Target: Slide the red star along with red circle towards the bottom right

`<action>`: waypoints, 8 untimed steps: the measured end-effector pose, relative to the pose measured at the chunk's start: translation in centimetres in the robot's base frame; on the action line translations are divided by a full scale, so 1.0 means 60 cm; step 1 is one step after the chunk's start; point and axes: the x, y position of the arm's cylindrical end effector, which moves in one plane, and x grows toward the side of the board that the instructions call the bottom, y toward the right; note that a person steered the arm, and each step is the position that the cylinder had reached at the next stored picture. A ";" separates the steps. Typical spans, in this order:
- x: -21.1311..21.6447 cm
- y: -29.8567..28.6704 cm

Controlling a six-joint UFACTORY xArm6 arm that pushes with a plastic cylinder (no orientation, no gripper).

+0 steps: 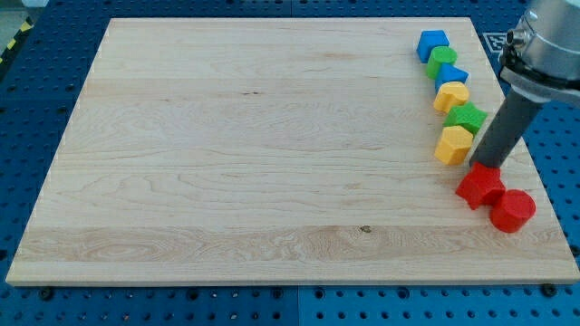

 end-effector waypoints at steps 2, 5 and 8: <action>0.025 -0.003; -0.014 -0.063; 0.067 -0.148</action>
